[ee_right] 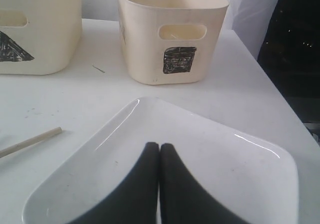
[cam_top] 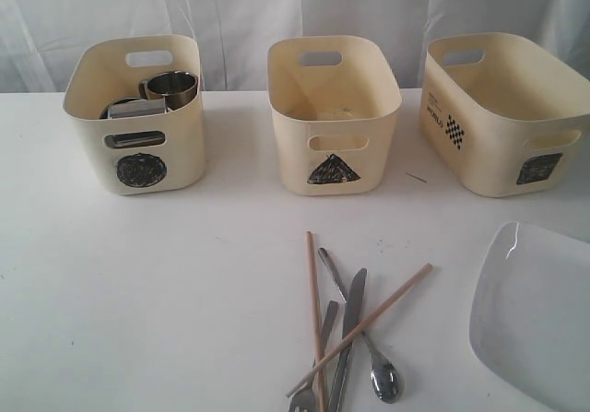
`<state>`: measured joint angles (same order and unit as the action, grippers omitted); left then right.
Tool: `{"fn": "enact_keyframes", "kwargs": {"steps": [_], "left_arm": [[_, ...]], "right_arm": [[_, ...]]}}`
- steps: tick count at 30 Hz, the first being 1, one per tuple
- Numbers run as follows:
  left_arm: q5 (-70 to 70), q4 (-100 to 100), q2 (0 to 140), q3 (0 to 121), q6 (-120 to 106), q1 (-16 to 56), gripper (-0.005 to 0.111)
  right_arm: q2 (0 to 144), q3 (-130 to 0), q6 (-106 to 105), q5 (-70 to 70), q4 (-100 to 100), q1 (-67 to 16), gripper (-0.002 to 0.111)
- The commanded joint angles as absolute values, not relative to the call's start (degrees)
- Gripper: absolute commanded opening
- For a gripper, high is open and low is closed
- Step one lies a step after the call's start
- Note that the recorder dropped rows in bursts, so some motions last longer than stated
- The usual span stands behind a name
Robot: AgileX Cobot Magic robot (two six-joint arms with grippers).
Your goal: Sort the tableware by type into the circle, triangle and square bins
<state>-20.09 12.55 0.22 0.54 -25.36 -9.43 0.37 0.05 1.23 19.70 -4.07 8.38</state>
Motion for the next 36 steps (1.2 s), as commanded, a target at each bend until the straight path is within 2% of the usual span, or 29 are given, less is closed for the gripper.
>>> {"fn": "enact_keyframes", "kwargs": {"steps": [1,12,16,23,27,30,33,36], "left_arm": [[-20.95,12.8,0.0,0.0,-25.46,-9.55,0.0],[-20.95,12.8,0.0,0.0,-25.46,-9.55,0.0],[-20.95,12.8,0.0,0.0,-25.46,-9.55,0.0],[-20.95,12.8,0.0,0.0,-25.46,-9.55,0.0],[-20.95,12.8,0.0,0.0,-25.46,-9.55,0.0],[-20.95,12.8,0.0,0.0,-25.46,-9.55,0.0],[-20.95,12.8,0.0,0.0,-25.46,-9.55,0.0],[-20.95,12.8,0.0,0.0,-25.46,-9.55,0.0]], "right_arm": [[0.0,0.0,1.31,19.69,-4.72,8.59,0.0],[0.0,0.0,-3.39,19.68,-5.09,8.59,0.0],[0.0,0.0,-12.1,15.86,-8.63,8.59,0.0],[0.0,0.0,17.38,-18.52,17.75,8.59,0.0],[0.0,0.0,19.49,-43.35,35.47,8.59,0.0],[0.41,-1.99,29.97,-50.35,50.38,8.59,0.0],[8.42,-9.46,37.16,-43.47,43.16,8.59,0.0],[22.98,-20.41,36.0,-41.63,20.67,8.59,0.0]]}}
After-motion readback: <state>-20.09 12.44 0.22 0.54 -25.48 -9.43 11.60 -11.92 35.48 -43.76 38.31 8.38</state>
